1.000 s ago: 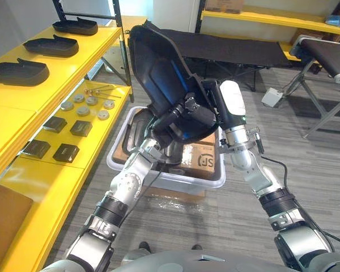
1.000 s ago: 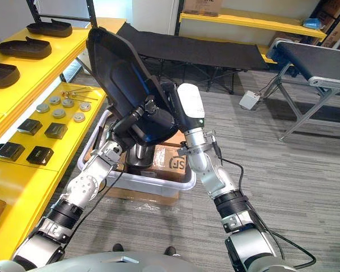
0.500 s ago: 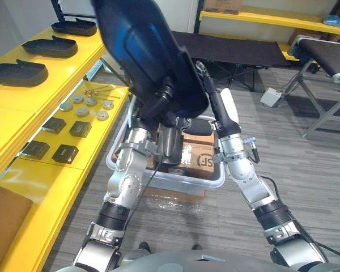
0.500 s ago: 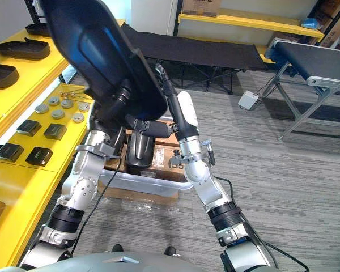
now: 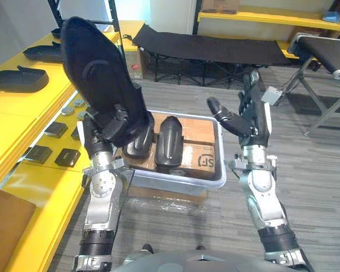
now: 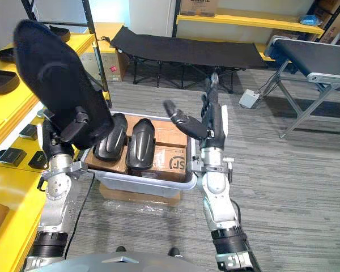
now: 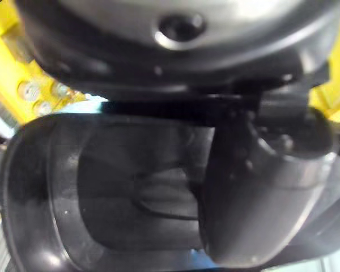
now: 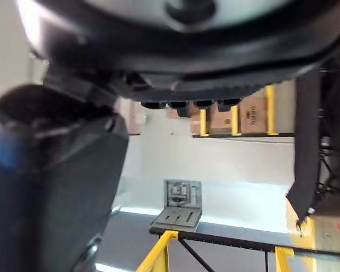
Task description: Walk over and take three plastic housings, then place them on the shelf
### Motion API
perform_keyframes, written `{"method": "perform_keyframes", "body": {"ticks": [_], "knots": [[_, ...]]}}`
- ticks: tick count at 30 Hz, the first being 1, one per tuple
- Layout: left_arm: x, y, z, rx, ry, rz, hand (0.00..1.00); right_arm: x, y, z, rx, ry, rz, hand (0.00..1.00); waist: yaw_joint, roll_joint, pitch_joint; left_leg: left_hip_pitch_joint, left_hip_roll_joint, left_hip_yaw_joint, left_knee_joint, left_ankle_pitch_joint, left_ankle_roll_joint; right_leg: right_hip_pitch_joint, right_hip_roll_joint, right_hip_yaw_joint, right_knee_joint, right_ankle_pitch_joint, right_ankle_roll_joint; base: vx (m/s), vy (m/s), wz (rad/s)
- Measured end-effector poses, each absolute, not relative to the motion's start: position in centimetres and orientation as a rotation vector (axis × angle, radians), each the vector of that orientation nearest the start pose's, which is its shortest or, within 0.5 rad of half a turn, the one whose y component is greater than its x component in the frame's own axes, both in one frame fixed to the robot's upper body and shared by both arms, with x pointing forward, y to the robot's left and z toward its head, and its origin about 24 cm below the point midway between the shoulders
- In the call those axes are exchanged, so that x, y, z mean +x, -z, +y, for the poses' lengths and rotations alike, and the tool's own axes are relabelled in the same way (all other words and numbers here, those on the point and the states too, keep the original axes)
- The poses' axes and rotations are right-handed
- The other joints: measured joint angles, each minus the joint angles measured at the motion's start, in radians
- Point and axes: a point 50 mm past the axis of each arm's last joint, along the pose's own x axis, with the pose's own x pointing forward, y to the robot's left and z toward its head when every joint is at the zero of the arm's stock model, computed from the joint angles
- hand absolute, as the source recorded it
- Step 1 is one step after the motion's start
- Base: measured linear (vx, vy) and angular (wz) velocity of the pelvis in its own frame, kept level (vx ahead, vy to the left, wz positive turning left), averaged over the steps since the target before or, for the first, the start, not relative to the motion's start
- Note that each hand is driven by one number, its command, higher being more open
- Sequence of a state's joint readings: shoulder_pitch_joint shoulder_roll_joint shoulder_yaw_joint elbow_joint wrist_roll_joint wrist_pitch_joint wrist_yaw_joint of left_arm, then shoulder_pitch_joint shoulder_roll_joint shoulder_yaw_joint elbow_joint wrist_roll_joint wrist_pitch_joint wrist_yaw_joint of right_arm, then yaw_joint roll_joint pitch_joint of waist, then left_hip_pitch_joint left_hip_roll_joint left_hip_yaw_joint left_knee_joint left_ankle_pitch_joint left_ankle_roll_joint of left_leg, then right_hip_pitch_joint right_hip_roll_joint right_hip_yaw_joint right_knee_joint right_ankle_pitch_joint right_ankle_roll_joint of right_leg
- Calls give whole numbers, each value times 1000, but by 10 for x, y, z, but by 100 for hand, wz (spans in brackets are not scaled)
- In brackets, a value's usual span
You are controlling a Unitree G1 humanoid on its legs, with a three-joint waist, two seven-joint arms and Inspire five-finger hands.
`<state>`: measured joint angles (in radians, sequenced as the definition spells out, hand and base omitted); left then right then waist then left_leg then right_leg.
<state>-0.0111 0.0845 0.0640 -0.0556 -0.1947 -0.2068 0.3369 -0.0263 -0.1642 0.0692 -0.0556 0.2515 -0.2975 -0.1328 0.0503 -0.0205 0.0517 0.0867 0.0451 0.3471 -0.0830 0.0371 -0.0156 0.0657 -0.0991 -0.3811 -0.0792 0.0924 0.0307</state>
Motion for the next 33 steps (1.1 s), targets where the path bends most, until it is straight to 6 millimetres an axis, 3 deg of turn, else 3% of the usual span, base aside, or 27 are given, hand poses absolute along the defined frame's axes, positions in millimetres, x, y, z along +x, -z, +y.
{"method": "perform_keyframes", "body": {"ticks": [4,7,12,18,22,25,27,28,30,31,33], "knots": [[234,-81,202,-189,-391,-327,0,239,-64,-174,233,15,-224,100,-8,19,-12,0,0,20,0,-6,-1,-10,0,20,0,0,1,18,14,-18],[225,-83,205,-251,-345,-371,0,226,-42,-191,254,87,-117,100,-16,36,-17,5,2,39,0,-10,-1,-15,2,34,0,1,1,26,7,-15],[201,-68,209,-308,-325,-316,0,201,-12,-215,243,187,35,100,-28,42,-20,13,8,75,0,-24,-6,-25,8,61,-5,1,2,16,1,-21],[189,-59,224,-406,-411,-296,0,197,-6,-214,280,119,48,100,-25,44,-19,11,20,72,12,-33,-15,-17,16,52,-5,-4,-3,10,-9,0],[184,-65,234,-411,-489,-331,0,205,-8,-199,284,42,45,100,-6,43,-19,-30,18,-10,18,-29,-18,-15,11,-29,0,-14,-5,9,12,61],[166,-69,244,-401,-570,-352,0,216,-9,-174,280,-69,64,100,44,43,-19,-60,17,-92,27,-12,-12,2,11,-99,0,-25,-5,51,-3,76],[153,-69,250,-394,-606,-350,0,226,-9,-159,255,-128,73,100,79,40,-18,-88,13,-155,22,-17,-10,27,7,-197,1,-43,-1,22,-12,117],[152,-68,251,-400,-600,-349,0,227,-10,-157,250,-126,73,100,84,38,-18,-100,20,-132,27,-26,-6,33,3,-232,1,-46,0,19,-7,178],[154,-66,246,-450,-519,-354,0,229,-13,-165,224,-41,71,100,56,41,-13,-147,96,100,103,-26,1,71,-19,-405,15,-61,8,33,32,240],[155,-66,244,-452,-500,-358,0,230,-13,-169,220,-13,70,100,53,47,-10,-151,118,168,122,0,-7,78,-27,-430,36,-78,21,50,138,205],[156,-66,242,-453,-489,-355,0,229,-12,-176,224,18,75,100,58,53,6,-148,93,142,118,18,-17,91,-78,-461,124,-118,35,55,262,112]]}}
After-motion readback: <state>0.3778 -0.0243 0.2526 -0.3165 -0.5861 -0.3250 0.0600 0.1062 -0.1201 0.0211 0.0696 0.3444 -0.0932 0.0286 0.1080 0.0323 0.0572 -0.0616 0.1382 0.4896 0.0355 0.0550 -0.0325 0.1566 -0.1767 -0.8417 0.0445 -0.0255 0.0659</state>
